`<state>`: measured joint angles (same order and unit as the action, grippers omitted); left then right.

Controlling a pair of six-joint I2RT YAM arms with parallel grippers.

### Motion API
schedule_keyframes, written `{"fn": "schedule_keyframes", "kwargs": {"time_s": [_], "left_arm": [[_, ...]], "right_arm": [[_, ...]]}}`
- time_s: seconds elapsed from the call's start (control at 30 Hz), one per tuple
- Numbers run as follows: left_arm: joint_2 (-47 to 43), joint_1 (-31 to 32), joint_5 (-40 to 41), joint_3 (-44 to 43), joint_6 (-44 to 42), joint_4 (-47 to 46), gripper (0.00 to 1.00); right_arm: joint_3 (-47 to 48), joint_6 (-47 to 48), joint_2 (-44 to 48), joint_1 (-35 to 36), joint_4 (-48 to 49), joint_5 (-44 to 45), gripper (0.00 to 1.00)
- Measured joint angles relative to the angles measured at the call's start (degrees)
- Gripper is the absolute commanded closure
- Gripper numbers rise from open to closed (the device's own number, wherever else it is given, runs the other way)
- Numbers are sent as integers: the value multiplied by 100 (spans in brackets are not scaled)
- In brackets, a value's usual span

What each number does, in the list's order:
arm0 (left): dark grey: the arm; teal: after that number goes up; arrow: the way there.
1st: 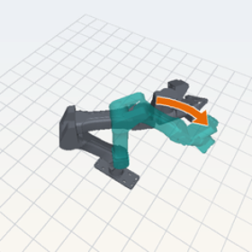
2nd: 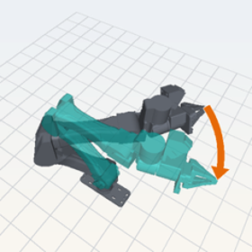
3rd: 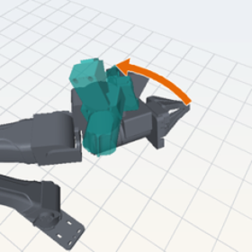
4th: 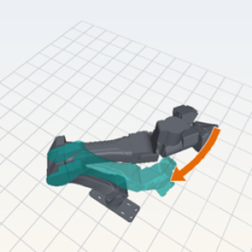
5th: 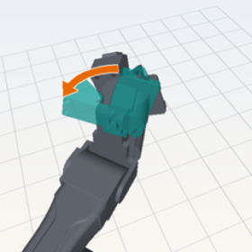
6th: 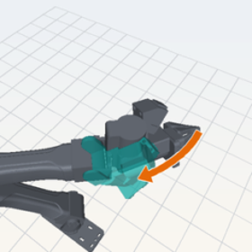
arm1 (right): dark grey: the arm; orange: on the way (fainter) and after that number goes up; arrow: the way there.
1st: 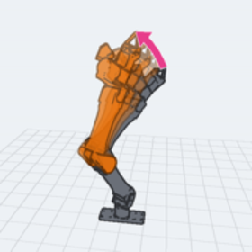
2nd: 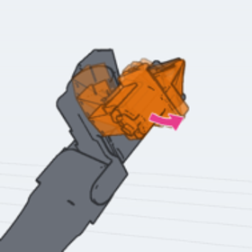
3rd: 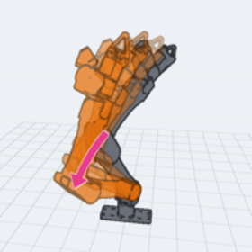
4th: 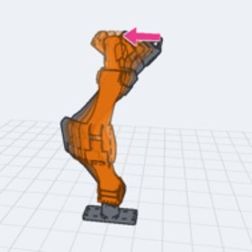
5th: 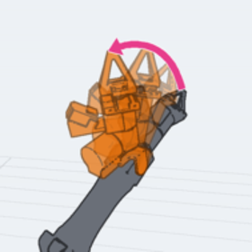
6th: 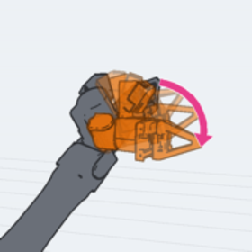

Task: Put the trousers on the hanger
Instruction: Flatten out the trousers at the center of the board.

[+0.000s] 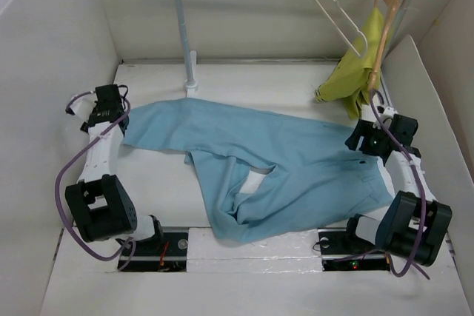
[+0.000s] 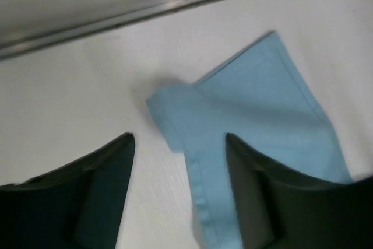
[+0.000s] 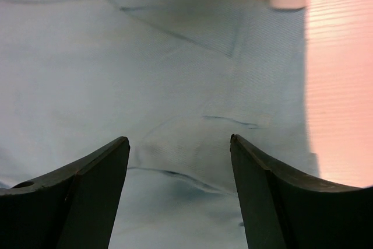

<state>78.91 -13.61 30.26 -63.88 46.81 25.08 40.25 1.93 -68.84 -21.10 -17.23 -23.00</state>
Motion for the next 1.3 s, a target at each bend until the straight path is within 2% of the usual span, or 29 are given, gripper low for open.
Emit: {"fn": "schedule_keyframes", "kwargs": {"time_s": [0.03, 0.1, 0.23, 0.33, 0.47, 0.5, 0.53, 0.67, 0.7, 0.77, 0.8, 0.87, 0.97, 1.1, 1.27, 1.3], "left_arm": [[2, 0, -2, 138, 22, 107, 28], [-68, 0, -44, 243, 72, 236, 22], [-525, 4, -402, 232, 33, 2, 26], [-935, 243, -787, 225, -96, -343, 27], [-1139, 1281, -1388, 326, -313, -903, 26], [-1139, 1281, -1388, 326, -313, -903, 26], [-1080, 1880, -1670, 424, -413, -1021, 25], [-870, 3322, -1681, 553, -595, -1021, 24], [-846, 3654, -1722, 610, -619, -1021, 24], [-861, 4129, -1779, 763, -629, -964, 24], [-898, 4253, -1792, 874, -623, -938, 25], [-1051, 4312, -1818, 1178, -577, -903, 25], [-1460, 4304, -1840, 1733, -470, -704, 25], [-1797, 4295, -1895, 2100, -319, -391, 23], [-1679, 4280, -2122, 2133, -212, -284, 24], [-1648, 4277, -2146, 2155, -195, -286, 24]], "right_arm": [[50, 0, 0, -111, 15, 37, 24], [109, -2, -42, -400, 96, 151, 24], [295, 13, -595, -743, 229, 391, 21], [857, 131, -1620, -780, 229, 468, 18], [1115, 214, -2236, -820, 297, 295, 18], [1176, 245, -2472, -855, 343, 190, 18], [1215, 337, -2695, -887, 450, 94, 18], [1434, 455, -3027, -984, 780, -439, 24], [1427, 461, -3069, -988, 883, -579, 38], [1362, 450, -3152, -988, 1058, -820, 61], [1314, 422, -3191, -990, 1152, -929, 84], [1228, 345, -3244, -997, 1255, -1078, 98], [1086, 153, -3150, -1012, 1362, -1176, 100], [1034, -35, -2627, -1064, 1036, -957, 100], [1775, -136, -1943, -1073, 487, -439, 100], [2044, -151, -1985, -1075, 385, -354, 86]]}}
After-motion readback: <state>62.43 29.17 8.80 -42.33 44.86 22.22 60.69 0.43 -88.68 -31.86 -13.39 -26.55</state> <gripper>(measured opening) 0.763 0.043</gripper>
